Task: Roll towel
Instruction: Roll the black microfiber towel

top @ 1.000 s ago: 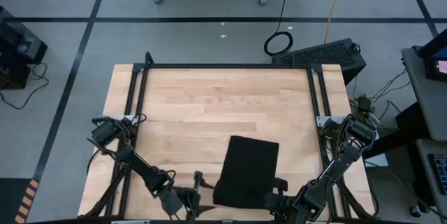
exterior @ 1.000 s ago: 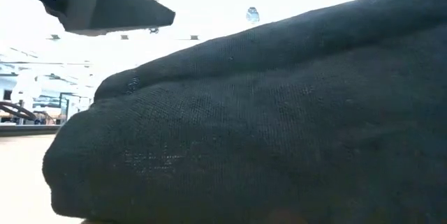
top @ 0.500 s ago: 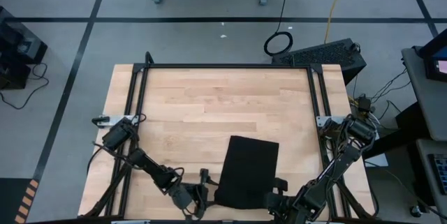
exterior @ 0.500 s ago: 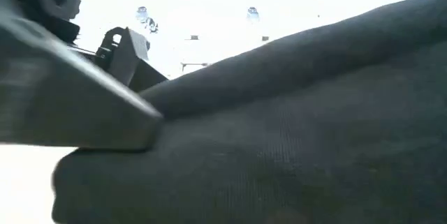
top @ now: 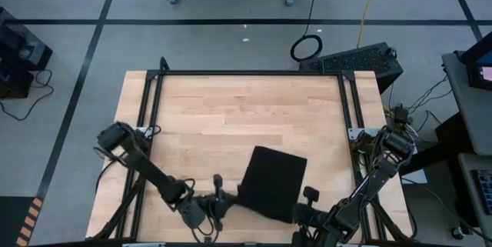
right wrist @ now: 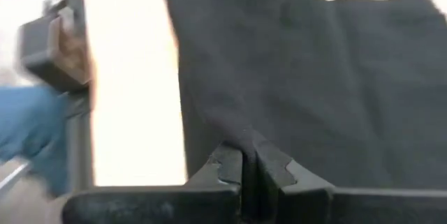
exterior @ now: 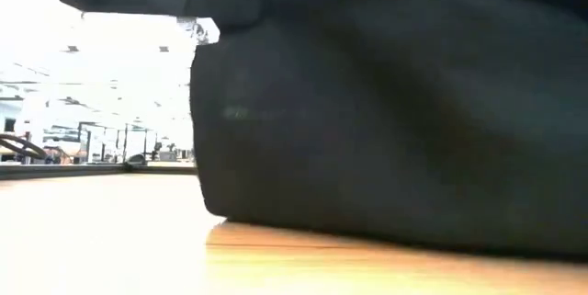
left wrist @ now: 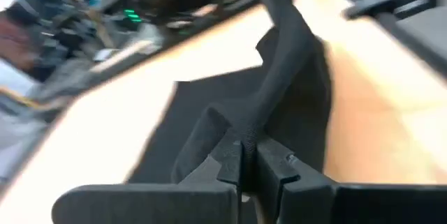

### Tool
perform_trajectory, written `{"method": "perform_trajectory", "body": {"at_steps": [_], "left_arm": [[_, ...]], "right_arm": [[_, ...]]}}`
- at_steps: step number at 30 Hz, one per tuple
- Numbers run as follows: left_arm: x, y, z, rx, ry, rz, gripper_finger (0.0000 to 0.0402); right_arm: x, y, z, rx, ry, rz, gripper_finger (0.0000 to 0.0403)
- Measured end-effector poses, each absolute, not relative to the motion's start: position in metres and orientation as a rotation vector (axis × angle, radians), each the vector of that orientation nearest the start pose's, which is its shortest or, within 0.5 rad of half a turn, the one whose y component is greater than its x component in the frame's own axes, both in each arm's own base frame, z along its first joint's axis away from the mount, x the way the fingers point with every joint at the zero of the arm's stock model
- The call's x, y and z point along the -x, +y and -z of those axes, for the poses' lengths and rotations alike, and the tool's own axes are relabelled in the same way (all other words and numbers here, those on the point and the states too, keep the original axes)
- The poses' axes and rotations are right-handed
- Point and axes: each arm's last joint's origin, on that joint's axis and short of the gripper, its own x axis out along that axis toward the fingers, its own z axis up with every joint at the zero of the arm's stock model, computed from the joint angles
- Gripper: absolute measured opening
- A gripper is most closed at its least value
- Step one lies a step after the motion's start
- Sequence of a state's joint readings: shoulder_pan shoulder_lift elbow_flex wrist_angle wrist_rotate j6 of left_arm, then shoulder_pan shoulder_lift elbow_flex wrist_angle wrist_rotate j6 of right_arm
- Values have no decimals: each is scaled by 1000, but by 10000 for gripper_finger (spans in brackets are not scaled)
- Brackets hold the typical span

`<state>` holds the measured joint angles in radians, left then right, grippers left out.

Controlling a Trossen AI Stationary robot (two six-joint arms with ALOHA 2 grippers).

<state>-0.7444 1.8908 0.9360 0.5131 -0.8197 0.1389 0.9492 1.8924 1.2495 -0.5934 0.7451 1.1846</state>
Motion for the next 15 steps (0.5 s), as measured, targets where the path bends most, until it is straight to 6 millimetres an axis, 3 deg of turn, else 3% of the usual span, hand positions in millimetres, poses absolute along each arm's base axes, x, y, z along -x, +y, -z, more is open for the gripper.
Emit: {"method": "perform_trajectory", "body": {"at_steps": [3, 5, 11, 15], "left_arm": [[-284, -226, -171, -488, 346, -96, 11], [-280, -223, -174, -458, 396, -62, 10], [-270, -234, -163, -240, 544, 205, 8], [-267, -243, -150, -180, 576, 245, 8]], "right_arm": [[-226, 276, -175, -181, 718, 374, 0], [-226, 275, -175, -200, 717, 393, 0], [-231, 289, -173, -342, 767, 289, 0], [-236, 304, -170, -489, 755, 213, 0]]}}
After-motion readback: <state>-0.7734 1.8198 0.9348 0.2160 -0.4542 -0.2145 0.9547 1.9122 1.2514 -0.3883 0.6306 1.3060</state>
